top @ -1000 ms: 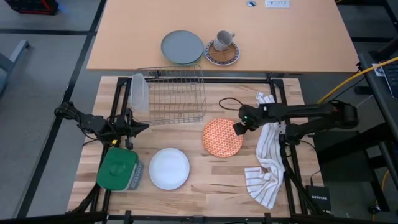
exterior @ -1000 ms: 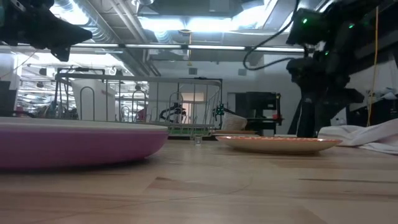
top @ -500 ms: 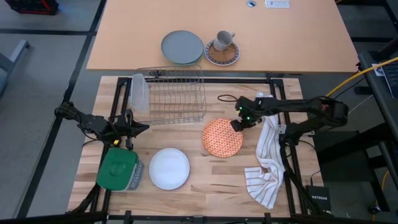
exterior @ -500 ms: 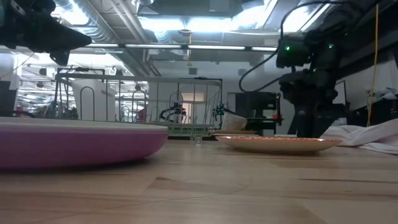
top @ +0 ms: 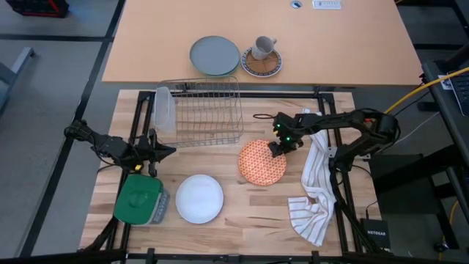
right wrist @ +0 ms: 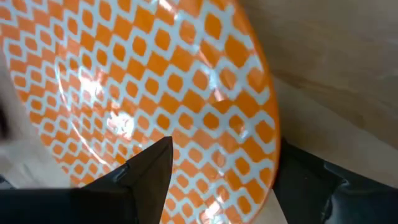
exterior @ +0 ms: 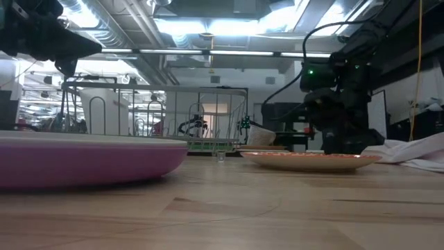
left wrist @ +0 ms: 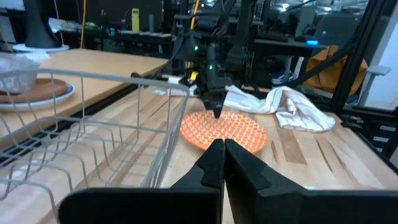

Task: Sort dishes
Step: Put the orange patterned plate into the dish rack

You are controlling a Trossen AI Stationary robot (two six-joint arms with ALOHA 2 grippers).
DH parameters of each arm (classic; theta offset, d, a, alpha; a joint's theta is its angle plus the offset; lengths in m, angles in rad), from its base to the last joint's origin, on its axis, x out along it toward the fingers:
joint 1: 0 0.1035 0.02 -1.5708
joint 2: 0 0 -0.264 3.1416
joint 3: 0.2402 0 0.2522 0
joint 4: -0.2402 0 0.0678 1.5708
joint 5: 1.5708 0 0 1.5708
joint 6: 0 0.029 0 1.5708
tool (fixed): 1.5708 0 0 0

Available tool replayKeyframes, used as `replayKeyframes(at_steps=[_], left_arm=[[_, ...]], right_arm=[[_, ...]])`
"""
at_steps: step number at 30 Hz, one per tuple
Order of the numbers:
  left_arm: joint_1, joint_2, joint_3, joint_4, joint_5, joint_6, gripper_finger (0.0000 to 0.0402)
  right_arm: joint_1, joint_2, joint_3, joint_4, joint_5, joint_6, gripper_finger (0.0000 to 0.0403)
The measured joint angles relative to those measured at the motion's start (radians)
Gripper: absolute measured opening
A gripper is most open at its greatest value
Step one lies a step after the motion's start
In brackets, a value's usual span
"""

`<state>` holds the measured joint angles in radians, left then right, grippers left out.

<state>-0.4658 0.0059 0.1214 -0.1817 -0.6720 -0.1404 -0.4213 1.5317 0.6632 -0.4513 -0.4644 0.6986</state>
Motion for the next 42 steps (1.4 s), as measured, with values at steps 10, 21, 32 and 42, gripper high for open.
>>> replayKeyframes(at_steps=[10,21,32,42], left_arm=[[0.000,0.000,0.000,-0.020,0.000,-0.017,0.0001],[0.000,0.000,0.000,-0.019,0.000,-0.017,0.0001],[0.000,0.000,0.000,-0.019,0.000,-0.017,0.0001],[0.000,0.000,0.000,-0.018,0.000,-0.017,0.0001]], right_arm=[[0.002,0.004,-0.004,0.045,-0.018,0.016,0.0178],[0.003,0.005,-0.006,0.054,0.016,0.022,0.0073],[0.003,0.007,-0.006,0.282,-0.078,0.031,0.0037],[0.003,0.005,-0.005,0.292,-0.213,0.037,0.0015]])
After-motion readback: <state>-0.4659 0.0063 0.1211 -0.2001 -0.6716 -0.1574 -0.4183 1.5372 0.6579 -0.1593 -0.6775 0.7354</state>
